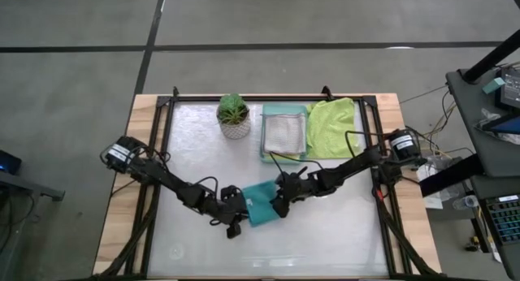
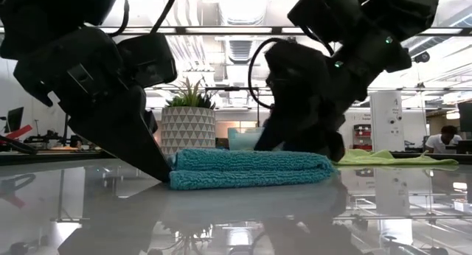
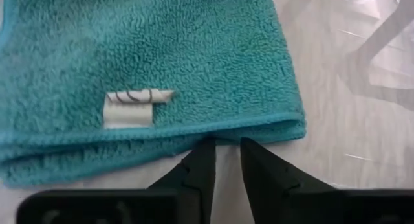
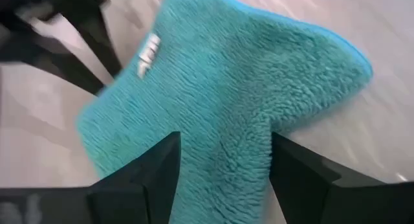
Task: Fold microfiber towels
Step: Put the folded blue microfiber cloth into the blue bin
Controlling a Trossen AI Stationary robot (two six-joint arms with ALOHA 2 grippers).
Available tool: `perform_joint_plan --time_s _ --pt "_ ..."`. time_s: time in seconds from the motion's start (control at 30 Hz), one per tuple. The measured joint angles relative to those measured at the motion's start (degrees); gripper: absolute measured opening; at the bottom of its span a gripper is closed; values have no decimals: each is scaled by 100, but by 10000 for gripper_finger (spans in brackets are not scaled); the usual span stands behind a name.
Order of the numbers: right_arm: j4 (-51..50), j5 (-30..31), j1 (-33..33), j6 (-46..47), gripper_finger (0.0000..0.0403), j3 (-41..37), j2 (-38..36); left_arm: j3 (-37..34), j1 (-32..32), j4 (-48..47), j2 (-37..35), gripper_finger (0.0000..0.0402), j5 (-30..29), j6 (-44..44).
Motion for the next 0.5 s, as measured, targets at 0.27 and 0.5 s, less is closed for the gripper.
perform_joint_plan --time_s 0.27,0.5 --pt "792 -102 -94 35 144 7 382 -31 7 -3 -5 45 0 -2" --pt "960 -107 -86 -582 20 4 374 -63 -4 -43 -49 44 28 7"
